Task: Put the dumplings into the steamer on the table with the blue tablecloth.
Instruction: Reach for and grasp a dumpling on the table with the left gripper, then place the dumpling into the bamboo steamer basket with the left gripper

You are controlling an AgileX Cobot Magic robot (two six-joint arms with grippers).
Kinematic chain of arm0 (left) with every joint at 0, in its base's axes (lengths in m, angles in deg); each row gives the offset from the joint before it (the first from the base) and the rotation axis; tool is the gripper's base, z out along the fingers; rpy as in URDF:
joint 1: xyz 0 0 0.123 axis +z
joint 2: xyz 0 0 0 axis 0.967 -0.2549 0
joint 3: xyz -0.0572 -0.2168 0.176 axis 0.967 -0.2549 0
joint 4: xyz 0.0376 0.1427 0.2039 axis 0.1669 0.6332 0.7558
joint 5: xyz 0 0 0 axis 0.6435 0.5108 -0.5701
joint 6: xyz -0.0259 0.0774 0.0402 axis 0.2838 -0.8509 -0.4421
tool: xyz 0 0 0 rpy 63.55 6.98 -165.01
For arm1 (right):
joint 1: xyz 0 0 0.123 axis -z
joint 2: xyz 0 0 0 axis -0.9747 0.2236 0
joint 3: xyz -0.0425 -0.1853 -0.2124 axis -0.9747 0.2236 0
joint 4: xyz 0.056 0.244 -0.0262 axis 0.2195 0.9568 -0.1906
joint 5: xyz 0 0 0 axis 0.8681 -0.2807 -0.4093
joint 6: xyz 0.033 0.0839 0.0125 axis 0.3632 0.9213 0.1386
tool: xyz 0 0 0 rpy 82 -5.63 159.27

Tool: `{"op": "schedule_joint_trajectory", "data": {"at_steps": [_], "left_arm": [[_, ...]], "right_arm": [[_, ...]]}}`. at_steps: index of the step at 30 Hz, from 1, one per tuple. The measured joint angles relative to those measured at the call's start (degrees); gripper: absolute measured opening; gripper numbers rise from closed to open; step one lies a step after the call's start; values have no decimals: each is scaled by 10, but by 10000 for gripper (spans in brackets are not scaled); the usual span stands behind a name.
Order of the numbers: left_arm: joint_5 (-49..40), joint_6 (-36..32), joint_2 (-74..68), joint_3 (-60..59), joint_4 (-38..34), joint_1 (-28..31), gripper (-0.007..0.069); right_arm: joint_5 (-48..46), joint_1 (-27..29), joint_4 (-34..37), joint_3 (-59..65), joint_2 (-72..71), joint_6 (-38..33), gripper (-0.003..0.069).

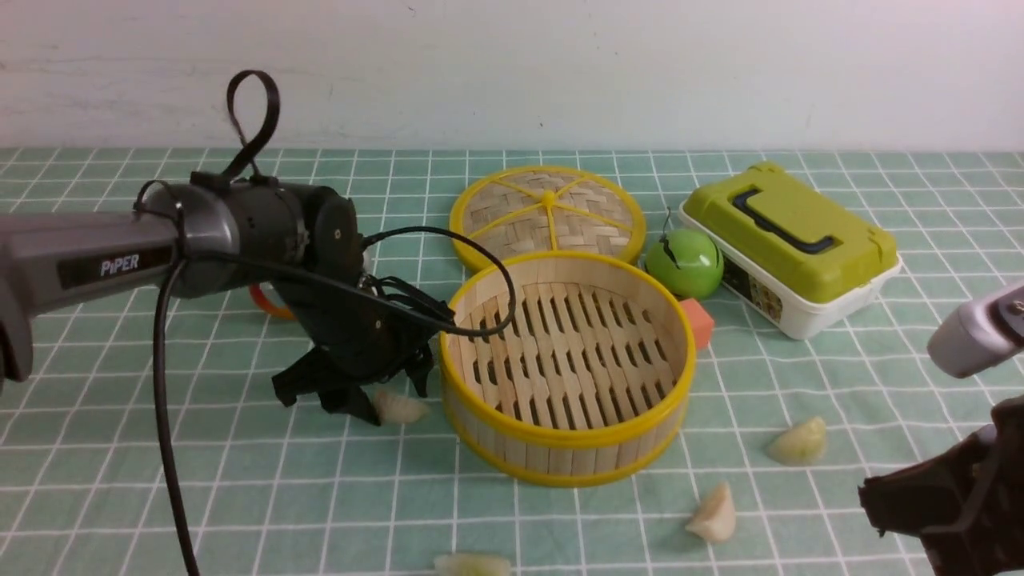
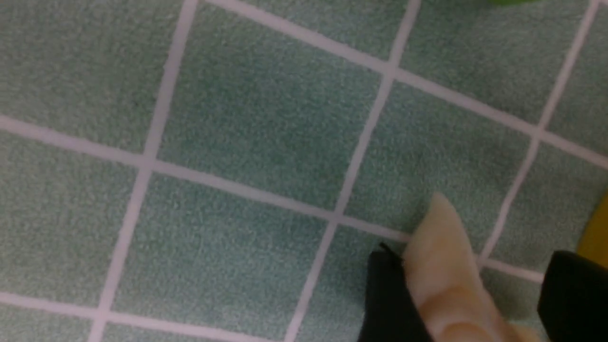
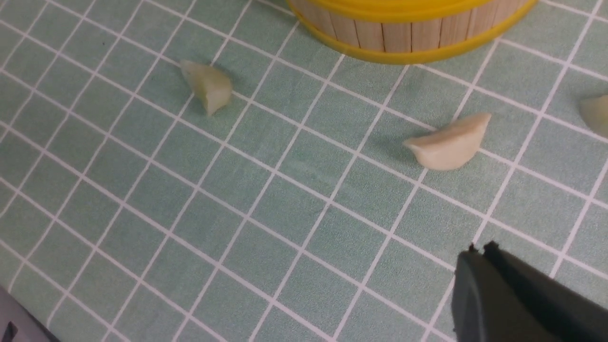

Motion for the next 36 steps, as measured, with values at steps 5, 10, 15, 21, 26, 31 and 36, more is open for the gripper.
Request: {"op": "schedule_joint_trajectory", "data": {"at_steps": [5, 10, 15, 21, 26, 31, 36], "left_arm": [[-24, -5, 1, 1, 25, -1, 165], [-69, -42, 30, 9, 91, -1, 174], [-106, -103, 89, 75, 107, -17, 174], [-115, -159, 77, 209, 94, -113, 174], [-116, -156, -33, 308, 87, -167, 174], [-130, -130, -146, 399, 87, -175, 174], [-144, -123, -189, 432, 98, -175, 203]], "right_arm": [[0, -16, -3, 0, 0, 0, -4], [0, -18, -10, 0, 0, 0, -4], [0, -18, -12, 0, 0, 0, -2], [-35, -18, -10, -10, -16, 19, 1], [-85, -18, -7, -47, -91, 34, 3], [-124, -19, -26, -54, -158, 41, 3], [-153, -21, -82, -54, -178, 57, 6]]}}
